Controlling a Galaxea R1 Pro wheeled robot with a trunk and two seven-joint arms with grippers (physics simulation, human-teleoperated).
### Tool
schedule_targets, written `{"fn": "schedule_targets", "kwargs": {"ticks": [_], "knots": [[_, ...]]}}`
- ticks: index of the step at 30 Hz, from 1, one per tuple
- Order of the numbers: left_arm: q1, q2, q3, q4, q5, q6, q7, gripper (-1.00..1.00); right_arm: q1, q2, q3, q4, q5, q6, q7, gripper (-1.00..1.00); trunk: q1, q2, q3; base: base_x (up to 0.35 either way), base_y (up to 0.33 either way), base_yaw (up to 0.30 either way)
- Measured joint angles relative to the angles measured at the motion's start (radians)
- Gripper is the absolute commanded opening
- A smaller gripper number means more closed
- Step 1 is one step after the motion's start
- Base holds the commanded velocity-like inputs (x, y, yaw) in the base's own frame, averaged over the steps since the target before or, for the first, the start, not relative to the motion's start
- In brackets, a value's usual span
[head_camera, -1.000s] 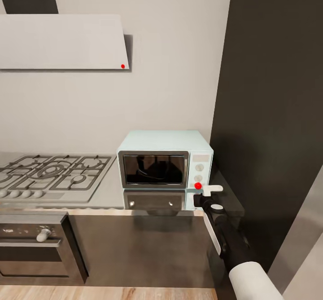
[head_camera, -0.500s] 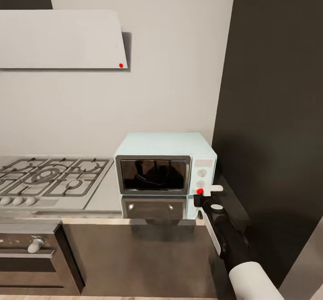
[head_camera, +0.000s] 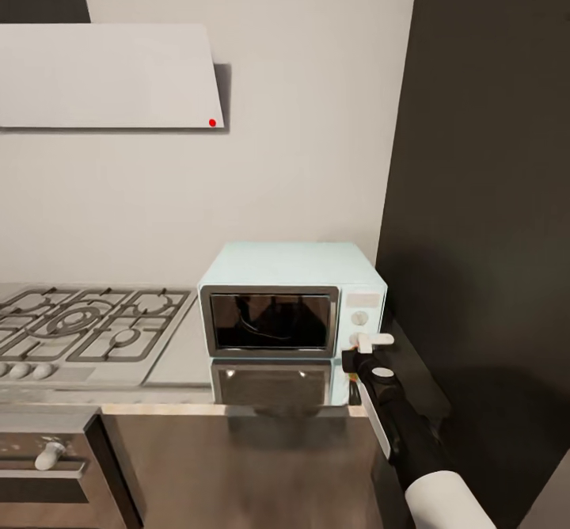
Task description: In the kitchen, take the popcorn bag from the countertop, put it into the microwave, and heat it until the popcorn is cooked so the cooked popcorn ends up inside the bag.
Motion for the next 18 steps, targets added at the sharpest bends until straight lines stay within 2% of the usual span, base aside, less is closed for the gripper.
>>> {"fn": "schedule_targets", "kwargs": {"ticks": [6,10,18], "knots": [[0.000,-0.001,0.000,0.000,-0.001,0.000,0.000,1.00,0.005,0.000,0.000,0.002,-0.003,0.000,0.001,-1.00,-0.003,0.000,0.000,-0.017,0.000,0.000],[0.000,-0.002,-0.001,0.000,0.000,0.000,0.000,1.00,-0.028,0.000,0.000,0.001,-0.002,0.000,0.003,-1.00,0.020,0.001,0.000,-0.309,0.000,0.000],[0.000,-0.002,-0.001,0.000,0.000,0.000,0.000,1.00,-0.029,-0.001,0.000,0.001,0.000,0.000,0.003,-1.00,0.021,0.001,0.000,-0.344,0.000,0.000]]}}
